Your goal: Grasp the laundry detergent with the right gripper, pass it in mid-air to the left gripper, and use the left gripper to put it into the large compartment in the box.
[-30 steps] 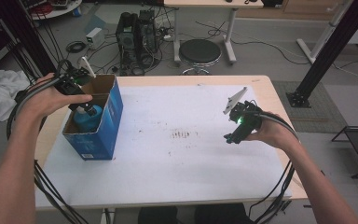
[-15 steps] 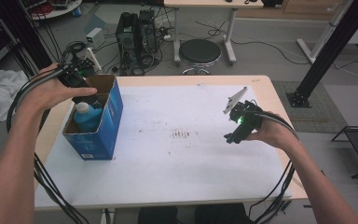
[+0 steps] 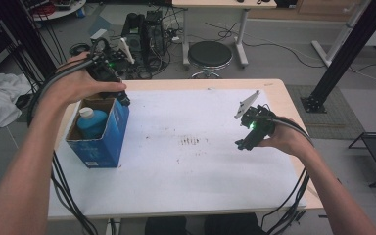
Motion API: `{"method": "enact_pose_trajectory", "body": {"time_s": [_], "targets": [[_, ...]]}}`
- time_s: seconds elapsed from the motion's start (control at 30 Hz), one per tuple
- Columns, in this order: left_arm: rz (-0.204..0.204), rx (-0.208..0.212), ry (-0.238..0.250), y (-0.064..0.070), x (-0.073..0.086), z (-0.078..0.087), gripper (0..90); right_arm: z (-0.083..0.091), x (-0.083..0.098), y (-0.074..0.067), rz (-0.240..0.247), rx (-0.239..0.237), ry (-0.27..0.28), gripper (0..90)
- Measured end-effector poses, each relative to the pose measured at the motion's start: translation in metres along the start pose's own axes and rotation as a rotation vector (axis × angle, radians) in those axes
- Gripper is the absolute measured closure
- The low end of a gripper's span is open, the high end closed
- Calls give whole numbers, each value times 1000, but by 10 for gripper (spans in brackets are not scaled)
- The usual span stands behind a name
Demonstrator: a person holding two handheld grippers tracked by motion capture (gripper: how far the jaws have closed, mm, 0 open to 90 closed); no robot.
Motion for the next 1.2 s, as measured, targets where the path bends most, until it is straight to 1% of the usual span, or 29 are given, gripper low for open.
{"method": "enact_pose_trajectory", "body": {"time_s": [0.03, 0.07, 0.1, 0.13, 0.17, 0.2, 0.23, 0.3, 0.43, 0.47, 0.5, 0.57, 0.6, 0.67, 0.7, 0.73, 0.77, 0.8, 0.87, 0.9, 0.93, 1.1, 1.13, 1.17, 1.2], "targets": [[-24, 2, -11, 3, -4, -1, 292, 0, 0, 0, 1, -4, -3, 129], [-34, 8, -13, 7, -7, -3, 292, 0, 0, -1, -6, -4, -2, 130], [-57, 17, -20, 10, -11, -3, 292, 0, -1, 1, 7, 2, 1, 129], [-55, 24, -1, 15, -15, -6, 292, 1, -1, 2, 9, 8, 1, 129], [-63, 29, 3, 19, -19, -7, 292, 1, -1, 2, 6, 9, 1, 129], [-88, 32, -7, 22, -22, -7, 292, 1, -2, 2, 11, 13, 5, 129], [-73, 40, 13, 28, -26, -10, 292, 2, -2, 2, 9, 7, 2, 129], [-98, 46, 7, 35, -30, -15, 292, 3, -3, 4, 14, 8, 0, 130], [-126, 57, 0, 49, -38, -29, 292, 4, -4, 4, 4, 0, -8, 129], [-128, 62, -1, 54, -39, -33, 292, 3, -5, 6, 18, 10, 3, 129], [-149, 67, -17, 57, -40, -37, 292, 3, -5, 6, 14, 8, 0, 129], [-155, 81, -19, 66, -42, -50, 291, 3, -5, 5, 10, 5, -3, 129], [-174, 85, -35, 69, -43, -55, 292, 3, -5, 5, 11, 3, -6, 129], [-178, 97, -33, 74, -44, -64, 292, 2, -5, 5, 14, 5, -7, 129], [-184, 103, -33, 77, -45, -68, 291, 3, -5, 5, 7, 2, -9, 129], [-179, 115, -24, 80, -46, -73, 287, 3, -5, 5, 7, 2, -8, 130], [-192, 134, -31, 83, -46, -78, 228, 3, -5, 6, 7, 6, -6, 129], [-199, 149, -34, 86, -46, -82, 190, 4, -4, 5, -2, 2, -8, 129], [-213, 164, -40, 91, -46, -89, 190, 4, -4, 6, -3, 6, -6, 129], [-196, 180, -30, 95, -47, -92, 190, 4, -3, 6, -7, 2, -10, 129], [-216, 179, -44, 95, -47, -94, 190, 5, -3, 6, -10, 0, -6, 129], [-206, 189, -41, 105, -47, -106, 189, 5, -3, 6, -7, 5, -3, 129], [-213, 188, -47, 105, -47, -108, 190, 5, -3, 6, -5, 5, -1, 130], [-211, 191, -46, 107, -47, -109, 190, 5, -3, 7, -5, 7, -1, 129], [-199, 199, -40, 109, -47, -112, 190, 6, -2, 6, -8, 8, -5, 129]]}}
Point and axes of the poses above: each handheld gripper's, and its own axes: z roughly backward along the jaws, x roughly out of its underside, y roughly to its right, the point moved 6 cm from there along -z, roughly forward along the jaws, and after that the axes turned 1 degree about z, right-handed, at the moved point
